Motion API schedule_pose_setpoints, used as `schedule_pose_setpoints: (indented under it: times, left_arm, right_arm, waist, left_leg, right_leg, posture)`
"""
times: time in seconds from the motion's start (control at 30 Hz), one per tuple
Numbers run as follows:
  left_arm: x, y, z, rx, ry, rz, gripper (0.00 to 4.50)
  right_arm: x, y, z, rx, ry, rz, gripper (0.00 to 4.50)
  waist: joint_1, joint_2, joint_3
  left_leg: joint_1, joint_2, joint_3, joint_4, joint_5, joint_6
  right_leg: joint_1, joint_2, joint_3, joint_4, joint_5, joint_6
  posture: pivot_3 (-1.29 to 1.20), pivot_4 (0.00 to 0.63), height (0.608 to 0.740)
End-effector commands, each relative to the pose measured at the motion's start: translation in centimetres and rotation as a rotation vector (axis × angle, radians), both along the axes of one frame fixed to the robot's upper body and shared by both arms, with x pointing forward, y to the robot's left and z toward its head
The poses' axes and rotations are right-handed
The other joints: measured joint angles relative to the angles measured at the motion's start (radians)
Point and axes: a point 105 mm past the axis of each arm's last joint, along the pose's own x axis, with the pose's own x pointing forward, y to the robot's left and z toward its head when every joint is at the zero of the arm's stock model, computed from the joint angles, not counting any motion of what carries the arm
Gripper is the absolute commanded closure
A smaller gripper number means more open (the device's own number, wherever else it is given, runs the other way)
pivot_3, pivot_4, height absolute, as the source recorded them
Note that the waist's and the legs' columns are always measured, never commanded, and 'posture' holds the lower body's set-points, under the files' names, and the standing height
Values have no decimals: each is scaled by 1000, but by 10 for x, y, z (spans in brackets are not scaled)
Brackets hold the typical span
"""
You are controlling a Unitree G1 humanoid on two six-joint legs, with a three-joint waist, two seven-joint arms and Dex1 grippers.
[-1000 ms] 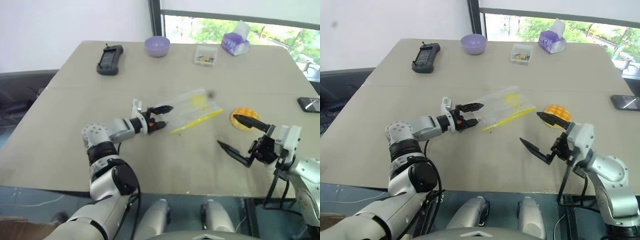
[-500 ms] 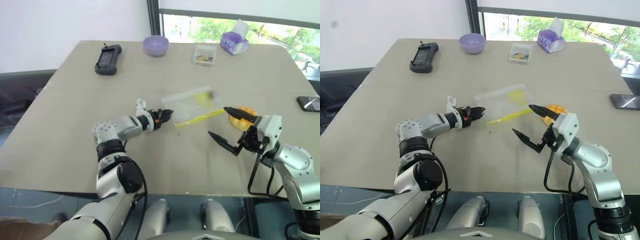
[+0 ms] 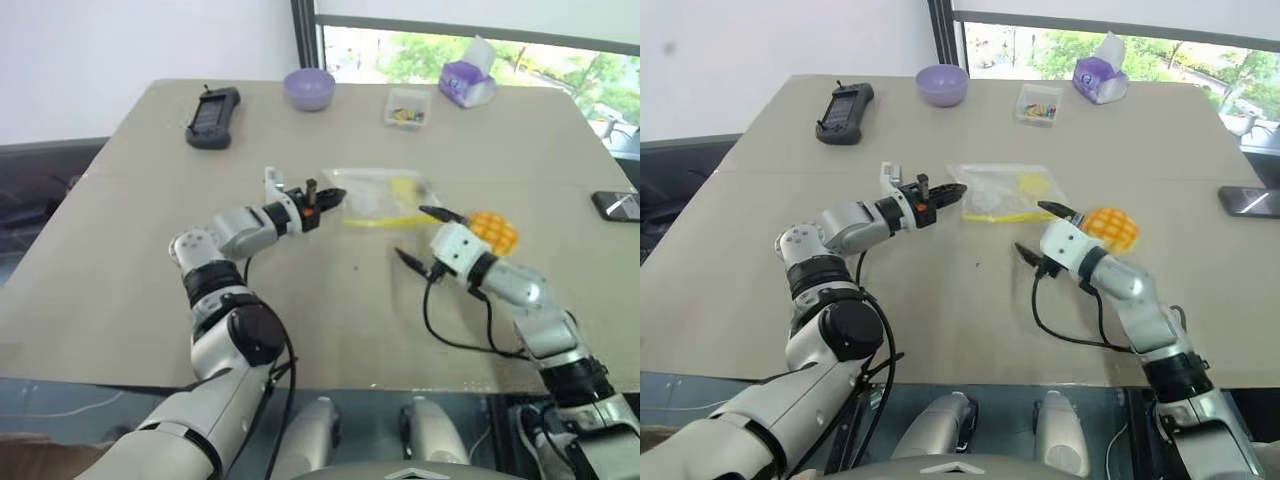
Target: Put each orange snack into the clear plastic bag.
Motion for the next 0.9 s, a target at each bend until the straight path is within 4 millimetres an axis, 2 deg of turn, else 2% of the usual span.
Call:
schedule_pose_setpoints:
  times: [0.03, 0.17, 0.37, 0.4, 0.47, 0.57, 0.6, 0.63, 0.67, 0.73, 0.8, 0.83, 0.9]
  left_arm:
    - [-2, 2, 26, -8, -76, 5, 4450]
    - [-3, 4, 33, -13, -89, 19, 4450]
    - [-5, 6, 38, -19, -96, 48, 4450]
    - [-6, 6, 39, -20, -96, 51, 4500]
    - [-7, 7, 40, -21, -96, 60, 4500]
    - [-8, 8, 41, -24, -94, 71, 4500]
    - [-9, 8, 41, -24, -93, 74, 4500]
    - [-9, 9, 41, -21, -93, 75, 4500]
    - [-10, 9, 41, -19, -92, 76, 4500]
    - [-12, 11, 42, 6, -115, 64, 4500]
    - [-15, 19, 43, 118, -180, 65, 4500]
    - [-17, 28, 40, 289, -238, 77, 4500]
    - [-23, 38, 33, 508, -313, 64, 4500]
  right_arm:
    - [13, 9, 0, -77, -129, -62, 0]
    - [30, 25, 6, -153, -209, -108, 0]
    - [45, 14, 3, -216, -231, -181, 0]
    - [46, 13, 2, -221, -224, -186, 557]
    - [47, 11, -1, -225, -214, -194, 1156]
    - [49, 8, -2, -224, -213, -200, 2520]
    - [49, 8, -2, -225, -214, -201, 3130]
    - [49, 8, -1, -222, -218, -206, 3286]
    - [50, 8, 0, -219, -220, -210, 3802]
    - [51, 8, 4, -206, -233, -232, 4426]
    - [52, 11, 11, -188, -242, -229, 4473]
    - [52, 15, 14, -177, -243, -220, 4473]
    - [53, 19, 18, -154, -241, -212, 4473]
  waist:
    - [1, 0, 0]
    - [-6, 0, 0]
    - [-7, 0, 0]
    - [-7, 0, 0]
    - [-7, 0, 0]
    - [-10, 0, 0]
    - [-11, 0, 0]
    - [-14, 0, 0]
    - [-15, 0, 0]
    - [-21, 0, 0]
    - [-29, 0, 0]
    - [-32, 0, 0]
    - [-46, 0, 0]
  left_leg:
    - [-3, 0, 0, 0, 0, 0]
    - [-9, 0, 2, 1, 1, -1]
    - [-9, 0, 2, 1, 1, -2]
    - [-9, 0, 2, 1, 1, -2]
    - [-9, 0, 3, 1, 1, -2]
    - [-8, 0, 3, 1, 1, -2]
    - [-8, 0, 3, 1, 1, -2]
    - [-8, 0, 3, 1, 1, -2]
    - [-8, 0, 3, 1, 1, -2]
    - [-8, 0, 3, 1, 1, -2]
    - [-8, 0, 3, 2, 1, -2]
    - [-8, 0, 4, 1, 1, -2]
    - [-7, 1, 5, 0, 2, -3]
  right_leg:
    - [-3, 0, 0, 0, 0, 0]
    - [-9, 0, 3, 2, 0, 0]
    - [-10, 0, 3, 3, 0, 0]
    - [-10, 0, 3, 3, 0, 0]
    - [-10, 0, 3, 3, 0, 0]
    - [-10, 0, 3, 3, 0, 0]
    - [-10, 0, 4, 3, 0, 0]
    - [-10, 0, 4, 3, 0, 0]
    - [-10, 0, 4, 3, 0, 0]
    - [-10, 0, 4, 3, 0, 0]
    - [-10, 1, 4, 4, 0, 0]
    - [-10, 1, 5, 4, 0, 0]
    - [-11, 3, 6, 5, 0, -1]
  posture:
    - [0, 150, 740]
    - [0, 150, 740]
    - [0, 150, 740]
    - [0, 150, 740]
    - [0, 150, 740]
    - [0, 150, 740]
    - [0, 150, 740]
    - [0, 150, 740]
    - [0, 150, 740]
    - [0, 150, 740]
    - [0, 150, 740]
    - [0, 150, 740]
    - [0, 150, 740]
